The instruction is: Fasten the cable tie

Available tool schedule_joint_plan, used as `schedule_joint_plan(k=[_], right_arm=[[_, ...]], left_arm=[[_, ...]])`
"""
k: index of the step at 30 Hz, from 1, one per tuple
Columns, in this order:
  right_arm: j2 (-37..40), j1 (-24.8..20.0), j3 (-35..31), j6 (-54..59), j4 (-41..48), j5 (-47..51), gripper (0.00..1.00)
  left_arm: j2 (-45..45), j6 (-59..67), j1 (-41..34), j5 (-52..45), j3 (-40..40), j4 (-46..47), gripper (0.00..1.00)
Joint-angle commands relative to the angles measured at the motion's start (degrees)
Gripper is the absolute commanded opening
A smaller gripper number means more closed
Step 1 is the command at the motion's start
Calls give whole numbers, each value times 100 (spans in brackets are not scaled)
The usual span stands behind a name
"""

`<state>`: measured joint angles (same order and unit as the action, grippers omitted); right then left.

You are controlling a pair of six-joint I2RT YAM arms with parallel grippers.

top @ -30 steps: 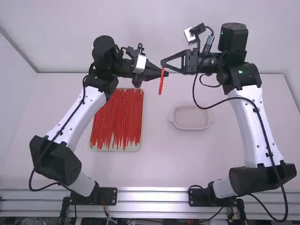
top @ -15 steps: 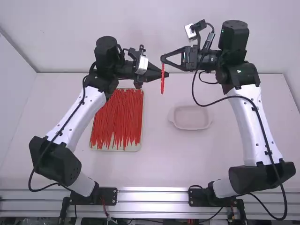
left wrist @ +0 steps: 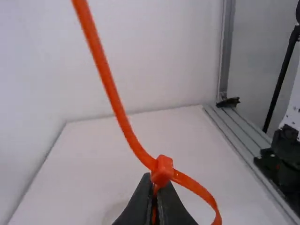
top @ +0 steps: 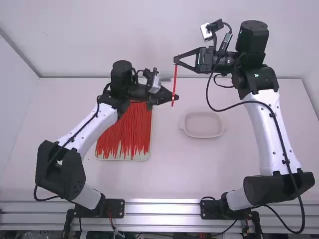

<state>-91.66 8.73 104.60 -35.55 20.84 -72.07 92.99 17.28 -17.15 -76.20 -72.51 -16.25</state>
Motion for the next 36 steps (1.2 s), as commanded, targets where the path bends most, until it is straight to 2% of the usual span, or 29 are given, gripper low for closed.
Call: schedule_joint_plan(k=[1, 5, 11, 16, 17, 18, 21, 23, 25, 26, 28, 33, 36], right_arm=[[101, -59, 149, -33, -275, -212, 0], [101, -144, 149, -299, -610, -315, 0], [101, -181, 146, -671, -1217, -323, 0], [101, -275, 146, -540, -1294, -551, 0], [101, -273, 146, -446, -1294, -625, 4], [101, -262, 146, -350, -1246, -638, 12], [101, -334, 146, -240, -1047, -645, 25], [101, -374, 146, -149, -911, -658, 28], [101, -435, 146, 15, -662, -791, 38], [101, -474, 146, 153, -459, -822, 48], [101, -538, 146, 413, -181, -918, 56], [101, -610, 146, 1172, 719, -931, 58], [101, -525, 146, 1408, 1069, -929, 58]], left_arm=[[109, -632, -48, -114, 365, -186, 2], [109, -1257, -44, -133, 514, -778, 2], [109, -1292, -87, -109, 531, -651, 2], [109, -1440, -85, -105, 529, -835, 2], [109, -1585, -83, -103, 529, -977, 2], [109, -1880, -83, -116, 529, -1327, 2], [109, -2522, -59, -111, 529, -2177, 2], [109, -2743, -2, -111, 529, -2533, 2], [109, -3405, 125, -111, 529, -3388, 2], [109, -3816, 199, -109, 529, -3888, 2], [109, -4472, 326, -85, 529, -4653, 2], [109, -5659, 564, -90, 409, -5899, 2], [109, -5928, 573, -101, 234, -6061, 2]])
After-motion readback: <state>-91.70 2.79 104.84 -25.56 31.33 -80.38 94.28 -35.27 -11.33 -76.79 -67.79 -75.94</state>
